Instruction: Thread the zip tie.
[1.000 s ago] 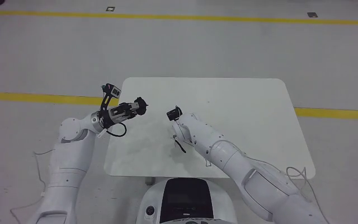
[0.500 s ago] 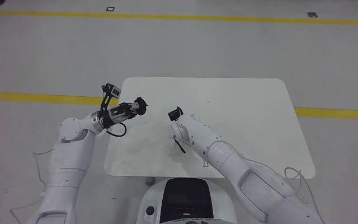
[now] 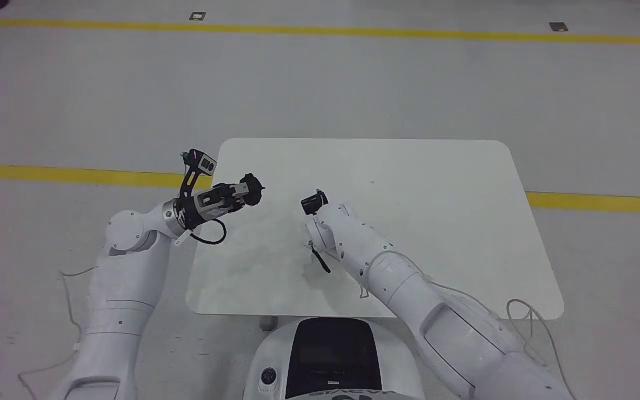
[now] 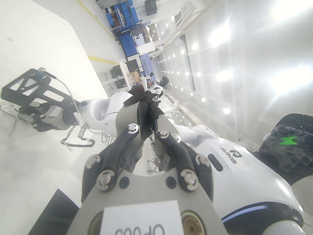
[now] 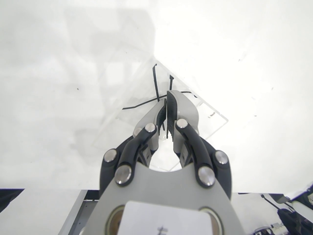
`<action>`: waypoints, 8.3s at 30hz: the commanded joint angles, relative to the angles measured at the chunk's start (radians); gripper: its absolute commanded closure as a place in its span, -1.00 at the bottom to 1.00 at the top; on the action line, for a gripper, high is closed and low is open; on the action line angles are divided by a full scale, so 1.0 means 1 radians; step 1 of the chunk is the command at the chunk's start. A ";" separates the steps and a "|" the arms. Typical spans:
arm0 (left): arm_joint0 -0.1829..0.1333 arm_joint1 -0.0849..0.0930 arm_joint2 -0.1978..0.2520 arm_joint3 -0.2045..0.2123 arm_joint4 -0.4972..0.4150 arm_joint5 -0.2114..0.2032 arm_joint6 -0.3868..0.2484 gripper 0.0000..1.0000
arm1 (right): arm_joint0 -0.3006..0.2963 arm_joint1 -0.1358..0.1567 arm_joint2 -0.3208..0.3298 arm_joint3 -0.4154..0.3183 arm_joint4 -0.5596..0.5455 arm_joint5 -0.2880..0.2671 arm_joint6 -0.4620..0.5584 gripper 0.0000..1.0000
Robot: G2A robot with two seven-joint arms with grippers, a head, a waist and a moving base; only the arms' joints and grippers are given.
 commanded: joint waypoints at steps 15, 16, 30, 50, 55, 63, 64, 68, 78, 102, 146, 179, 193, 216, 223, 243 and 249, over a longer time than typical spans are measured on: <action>0.000 0.000 0.000 0.000 0.000 0.000 0.000 1.00 | -0.019 -0.001 0.037 -0.028 -0.043 0.000 0.003 0.78; 0.000 0.000 0.000 0.000 0.000 0.000 0.000 1.00 | -0.021 0.000 0.039 -0.028 -0.047 0.000 0.002 0.78; 0.000 0.000 0.000 0.000 0.000 0.000 0.000 1.00 | -0.026 -0.007 0.059 -0.008 -0.053 -0.012 0.005 1.00; 0.000 0.000 0.000 0.000 0.000 0.000 0.000 1.00 | -0.133 0.065 0.229 -0.349 -0.093 -0.092 0.110 1.00; 0.000 0.000 0.000 0.000 0.000 0.000 0.000 1.00 | -0.215 0.099 0.311 -0.516 -0.117 -0.136 0.153 1.00; 0.000 0.000 0.000 0.000 0.000 0.000 0.000 1.00 | -0.308 0.129 0.452 -0.697 0.001 -0.195 0.146 1.00; 0.000 0.000 0.000 0.000 0.000 0.000 0.000 1.00 | -0.319 0.133 0.474 -0.717 0.027 -0.203 0.141 1.00; 0.000 0.000 0.000 0.000 0.000 0.000 0.000 1.00 | -0.355 0.144 0.541 -0.789 0.108 -0.230 0.125 1.00; 0.000 0.000 0.000 0.000 0.000 0.000 0.000 1.00 | -0.372 0.145 0.549 -0.784 0.125 -0.222 0.069 1.00; 0.044 -0.063 0.197 -0.065 0.071 0.000 0.367 1.00 | -0.628 0.167 0.636 -1.037 0.598 -0.488 -0.459 1.00; 0.044 -0.063 0.197 -0.065 0.071 0.000 0.367 1.00 | -0.669 0.170 0.520 -1.069 0.462 -0.480 -0.878 1.00; 0.038 -0.076 0.259 -0.044 0.027 0.000 0.441 1.00 | -0.693 0.164 0.351 -0.962 0.228 -0.417 -1.332 1.00; 0.032 -0.081 0.264 -0.035 0.018 0.000 0.438 1.00 | -0.686 0.165 0.333 -0.956 0.161 -0.384 -1.363 1.00; 0.032 -0.081 0.264 -0.035 0.018 0.000 0.438 1.00 | -0.665 0.168 0.305 -0.920 0.105 -0.328 -1.394 1.00; 0.032 -0.081 0.264 -0.035 0.018 0.000 0.438 1.00 | -0.664 0.171 0.308 -0.916 0.098 -0.324 -1.391 1.00; 0.032 -0.081 0.264 -0.035 0.018 0.000 0.438 1.00 | -0.671 0.179 0.308 -0.915 0.099 -0.335 -1.368 1.00; 0.032 -0.081 0.264 -0.035 0.018 0.000 0.438 1.00 | -0.671 0.182 0.309 -0.914 0.097 -0.336 -1.362 1.00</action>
